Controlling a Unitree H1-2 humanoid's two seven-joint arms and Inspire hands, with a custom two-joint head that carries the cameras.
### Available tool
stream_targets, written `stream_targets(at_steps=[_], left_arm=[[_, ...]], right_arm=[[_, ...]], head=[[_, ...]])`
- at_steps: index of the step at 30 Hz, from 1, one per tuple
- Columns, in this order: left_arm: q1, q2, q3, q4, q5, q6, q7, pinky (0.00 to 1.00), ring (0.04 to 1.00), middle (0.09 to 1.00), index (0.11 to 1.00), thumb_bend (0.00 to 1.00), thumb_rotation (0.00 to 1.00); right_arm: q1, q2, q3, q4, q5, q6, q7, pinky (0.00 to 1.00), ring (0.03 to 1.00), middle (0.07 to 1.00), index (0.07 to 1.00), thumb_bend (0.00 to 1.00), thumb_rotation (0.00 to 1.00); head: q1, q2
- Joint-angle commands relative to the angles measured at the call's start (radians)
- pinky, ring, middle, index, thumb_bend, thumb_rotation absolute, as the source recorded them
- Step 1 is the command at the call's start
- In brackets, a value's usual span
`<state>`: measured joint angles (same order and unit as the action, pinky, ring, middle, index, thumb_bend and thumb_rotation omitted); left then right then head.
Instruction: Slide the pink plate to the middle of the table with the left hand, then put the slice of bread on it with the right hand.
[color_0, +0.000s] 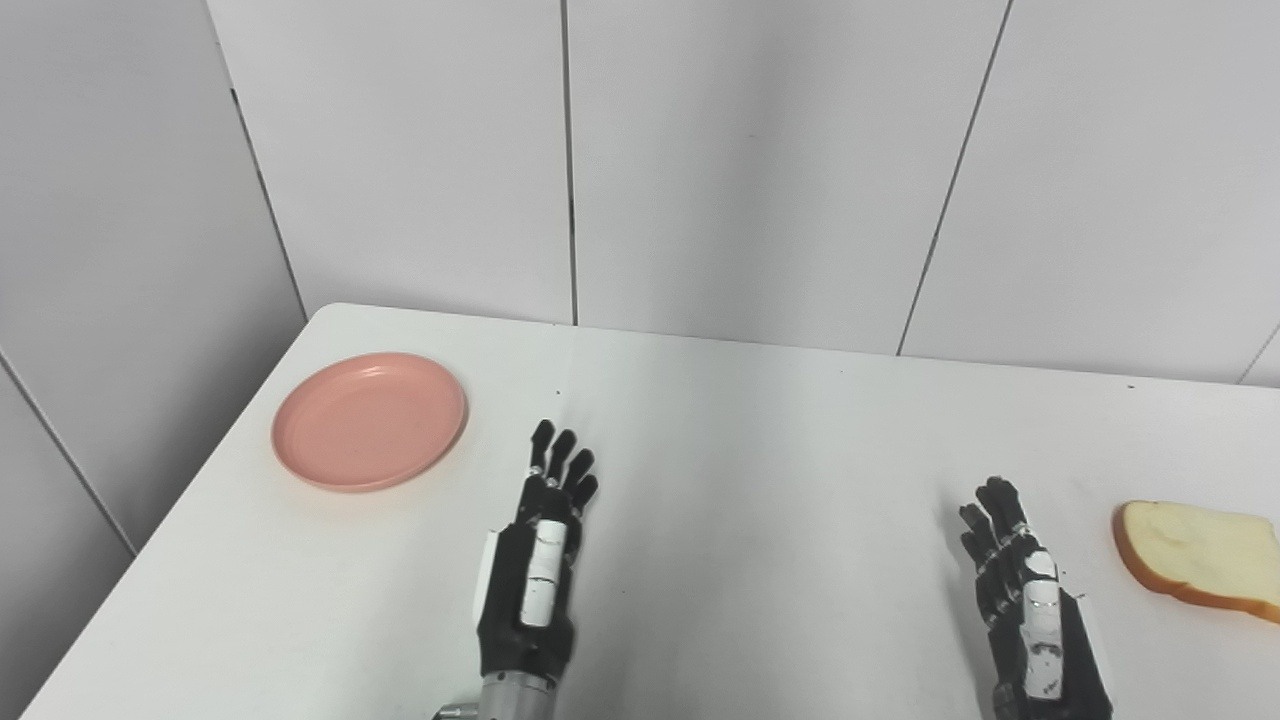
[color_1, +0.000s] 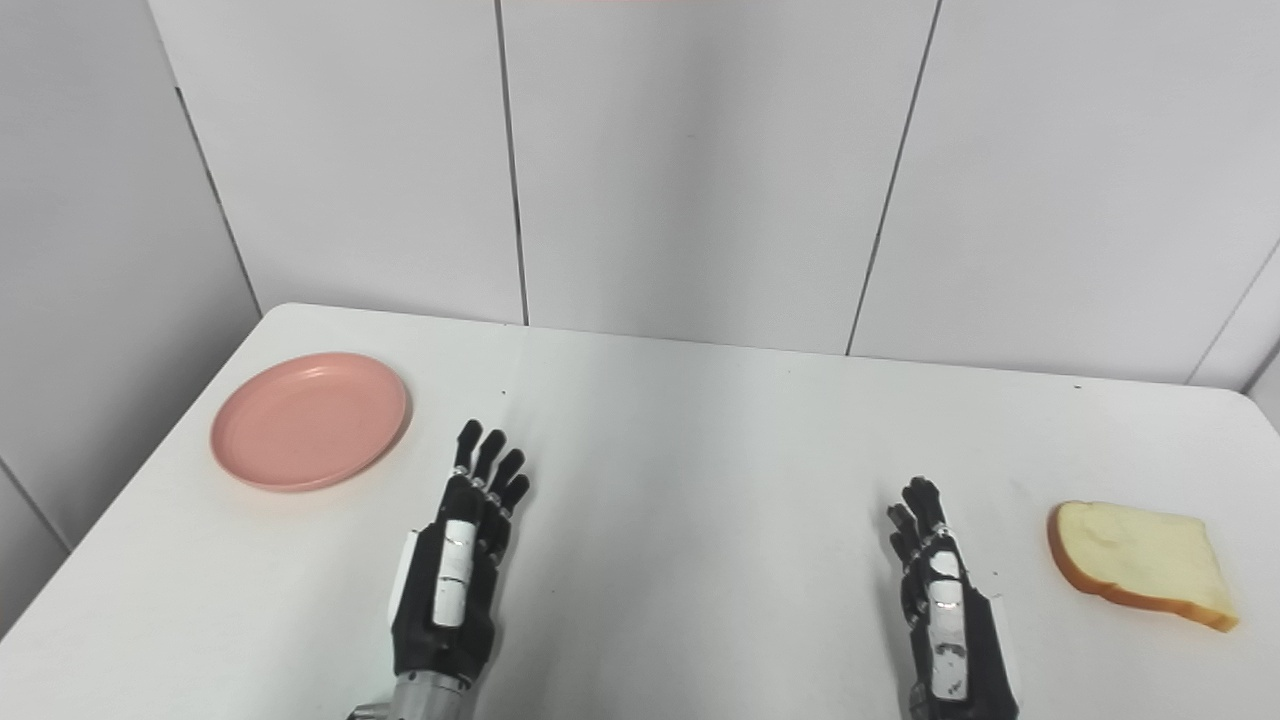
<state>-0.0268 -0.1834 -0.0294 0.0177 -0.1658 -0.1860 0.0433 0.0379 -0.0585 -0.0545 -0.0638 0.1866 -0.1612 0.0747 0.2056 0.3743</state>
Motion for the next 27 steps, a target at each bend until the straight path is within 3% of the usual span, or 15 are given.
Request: stream_targets(at_steps=[1, 4, 12, 19, 27], left_arm=[[-0.079, 0.003, 0.018, -0.044, -0.014, 0.002, 0.006, 0.97, 0.957, 0.973, 0.999, 0.89, 0.81], [-0.148, 0.041, 0.065, -0.058, -0.005, 0.016, 0.018, 0.90, 0.934, 0.944, 0.971, 0.92, 0.81], [-0.275, 0.163, 0.142, -0.060, -0.034, 0.042, -0.003, 0.88, 0.893, 0.884, 0.864, 0.98, 0.88], [-0.402, 0.261, 0.204, 0.013, -0.039, 0.058, 0.008, 0.84, 0.853, 0.835, 0.791, 0.99, 0.86], [-0.490, 0.365, 0.259, 0.119, -0.047, 0.059, -0.007, 0.82, 0.859, 0.851, 0.823, 0.96, 0.88]], right_arm=[[0.106, 0.023, 0.002, 0.097, -0.005, -0.007, -0.003, 0.99, 0.938, 0.954, 0.937, 0.66, 1.00], [0.107, 0.028, 0.002, 0.092, -0.006, -0.005, -0.007, 0.98, 0.927, 0.949, 0.932, 0.64, 1.00], [0.118, 0.032, 0.004, 0.071, -0.003, 0.004, -0.006, 0.96, 0.911, 0.928, 0.908, 0.63, 1.00], [0.127, 0.036, -0.008, 0.065, 0.003, -0.005, -0.009, 0.95, 0.906, 0.920, 0.891, 0.62, 1.00], [0.126, 0.035, -0.006, 0.074, -0.003, -0.011, -0.006, 0.95, 0.910, 0.921, 0.894, 0.61, 1.00]], head=[[0.000, -0.006], [-0.001, -0.013], [-0.004, -0.016], [0.007, -0.012], [0.002, -0.002]])
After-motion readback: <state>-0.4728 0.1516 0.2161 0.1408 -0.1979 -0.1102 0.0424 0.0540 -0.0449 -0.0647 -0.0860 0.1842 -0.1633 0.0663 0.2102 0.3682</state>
